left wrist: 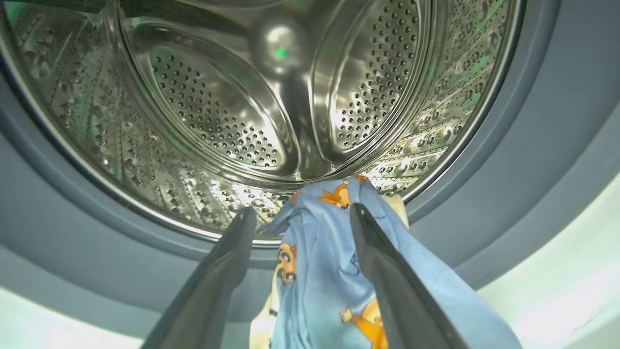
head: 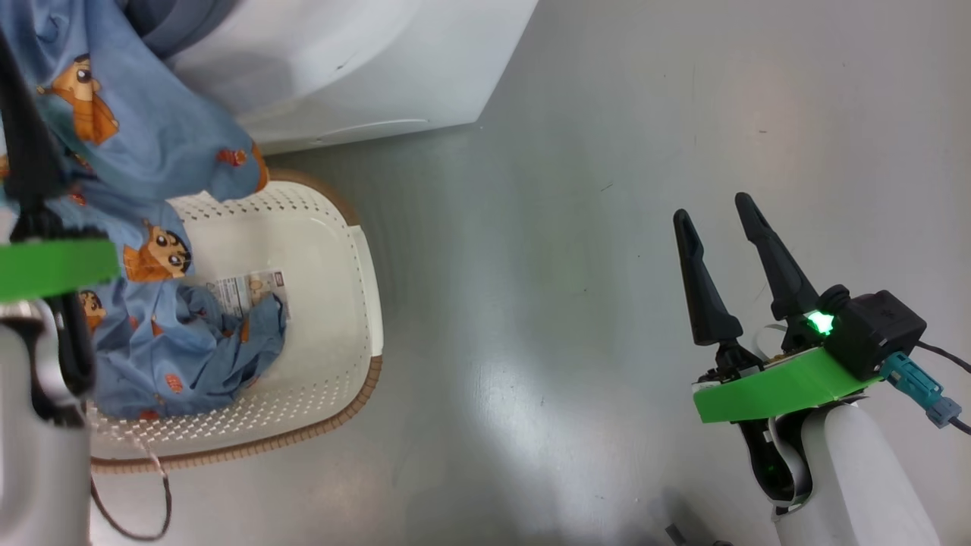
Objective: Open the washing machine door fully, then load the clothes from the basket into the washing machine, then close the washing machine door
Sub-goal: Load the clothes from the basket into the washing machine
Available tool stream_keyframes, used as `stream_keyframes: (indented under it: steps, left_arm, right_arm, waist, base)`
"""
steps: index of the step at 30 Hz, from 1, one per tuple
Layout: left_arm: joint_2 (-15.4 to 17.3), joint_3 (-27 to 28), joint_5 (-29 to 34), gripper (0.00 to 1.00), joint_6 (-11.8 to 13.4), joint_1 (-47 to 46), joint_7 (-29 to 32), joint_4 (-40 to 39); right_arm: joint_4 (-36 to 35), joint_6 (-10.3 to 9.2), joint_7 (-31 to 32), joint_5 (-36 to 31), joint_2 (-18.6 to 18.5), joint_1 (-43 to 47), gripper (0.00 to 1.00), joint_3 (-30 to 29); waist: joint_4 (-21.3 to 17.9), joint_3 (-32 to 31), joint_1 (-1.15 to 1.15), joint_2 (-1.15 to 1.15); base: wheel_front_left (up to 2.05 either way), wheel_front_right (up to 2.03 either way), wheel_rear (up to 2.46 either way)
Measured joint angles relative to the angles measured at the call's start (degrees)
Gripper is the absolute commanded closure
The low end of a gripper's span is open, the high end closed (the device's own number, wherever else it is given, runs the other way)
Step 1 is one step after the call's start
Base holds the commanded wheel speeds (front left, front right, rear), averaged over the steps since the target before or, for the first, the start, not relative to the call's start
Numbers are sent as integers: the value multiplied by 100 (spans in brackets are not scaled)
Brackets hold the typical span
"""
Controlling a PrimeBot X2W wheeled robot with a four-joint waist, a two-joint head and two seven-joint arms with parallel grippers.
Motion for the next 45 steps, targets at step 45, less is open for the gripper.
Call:
stream_keyframes:
  steps: [45]
  left_arm:
    - [-1149, 500, 515, 0, -227, 2854, 0, -556]
  right_arm:
    - [107, 0, 0, -101, -7, -6, 0, 29]
  waist:
    - [289, 62, 0, 0]
  base:
    - [0, 0, 0]
